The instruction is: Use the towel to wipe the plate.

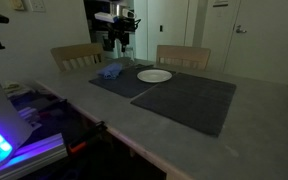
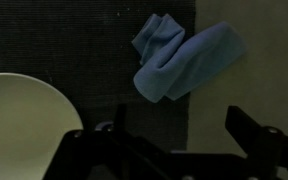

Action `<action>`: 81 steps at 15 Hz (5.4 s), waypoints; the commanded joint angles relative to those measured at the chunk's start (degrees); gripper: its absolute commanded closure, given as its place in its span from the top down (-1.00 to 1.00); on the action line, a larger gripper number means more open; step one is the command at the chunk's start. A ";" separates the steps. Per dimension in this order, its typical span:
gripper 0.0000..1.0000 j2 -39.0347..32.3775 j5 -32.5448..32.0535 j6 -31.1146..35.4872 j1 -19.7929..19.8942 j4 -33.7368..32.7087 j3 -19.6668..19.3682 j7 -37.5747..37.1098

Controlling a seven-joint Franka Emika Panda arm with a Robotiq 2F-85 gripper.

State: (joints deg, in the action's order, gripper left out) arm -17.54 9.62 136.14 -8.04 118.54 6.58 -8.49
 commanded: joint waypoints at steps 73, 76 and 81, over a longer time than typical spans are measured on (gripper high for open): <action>-0.95 -5.05 -13.77 1.63 0.78 -6.86 -8.08 -2.40; -0.95 -4.58 -20.85 1.35 0.47 -8.38 -10.56 -3.43; -0.95 -4.45 -34.25 1.65 0.33 -10.49 -14.69 -3.65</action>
State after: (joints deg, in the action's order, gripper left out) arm -22.62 -18.89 139.14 -7.51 109.05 -6.25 -12.82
